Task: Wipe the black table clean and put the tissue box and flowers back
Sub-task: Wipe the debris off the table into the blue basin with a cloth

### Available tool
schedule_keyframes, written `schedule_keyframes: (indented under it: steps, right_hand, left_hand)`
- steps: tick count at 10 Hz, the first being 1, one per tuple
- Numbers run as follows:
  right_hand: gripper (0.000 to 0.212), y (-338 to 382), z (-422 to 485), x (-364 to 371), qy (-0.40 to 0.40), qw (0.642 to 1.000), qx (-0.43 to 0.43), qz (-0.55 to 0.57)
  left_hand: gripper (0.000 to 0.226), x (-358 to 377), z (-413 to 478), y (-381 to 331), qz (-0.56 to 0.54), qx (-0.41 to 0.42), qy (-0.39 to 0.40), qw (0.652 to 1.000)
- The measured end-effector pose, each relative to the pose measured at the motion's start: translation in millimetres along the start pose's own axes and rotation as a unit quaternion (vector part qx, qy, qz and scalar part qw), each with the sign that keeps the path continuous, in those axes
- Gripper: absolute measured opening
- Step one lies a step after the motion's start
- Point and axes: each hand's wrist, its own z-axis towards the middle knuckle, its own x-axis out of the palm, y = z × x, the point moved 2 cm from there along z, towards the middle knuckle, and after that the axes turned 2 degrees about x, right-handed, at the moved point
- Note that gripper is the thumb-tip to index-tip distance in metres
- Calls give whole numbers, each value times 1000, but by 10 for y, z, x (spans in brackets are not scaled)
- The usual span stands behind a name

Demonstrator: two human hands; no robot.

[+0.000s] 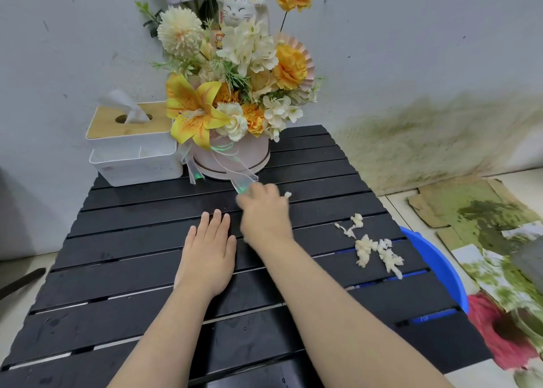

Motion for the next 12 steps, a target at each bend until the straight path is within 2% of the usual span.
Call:
schedule_keyframes:
  steps: [1, 2, 4, 5, 6, 7, 8, 10, 11, 12]
  right_hand:
    - [34, -74, 158, 159, 39, 999, -14, -13]
    - [38, -515, 249, 106, 32, 998, 43, -38]
    - [45, -1443, 1, -156, 52, 968, 237, -70]
    - [42, -1546, -144, -265, 38, 955, 285, -70]
    - [41, -1390, -177, -357, -10, 963, 264, -47]
    - [48, -879, -170, -262, 12, 994, 103, -44]
    - [36, -730, -190, -135, 30, 996, 53, -63]
    - [24, -1542, -364, -296, 20, 974, 223, -30]
    - [19, -1495, -342, -478, -16, 982, 158, 99]
    - [22, -1164, -239, -568, 76, 985, 19, 154]
  left_hand:
    - [52, -7, -2, -2, 3, -1, 0, 1000]
    - [52, -19, -12, -10, -1, -3, 5, 1000]
    - [52, -23, -14, -12, 5, -6, 6, 1000]
    - [52, -23, -12, -20, 7, -6, 8, 1000]
    - [52, -19, -10, -25, 7, -6, 9, 1000]
    - [51, -24, -8, -19, 12, -5, 9, 1000]
    - [51, -37, -16, -18, 11, -7, 15, 1000]
    - [51, -71, -33, -68, 26, -12, 8, 1000]
    - [55, -96, -125, -197, 17, 6, -23, 1000]
    - [52, -23, -230, -282, -3, 11, -2, 1000]
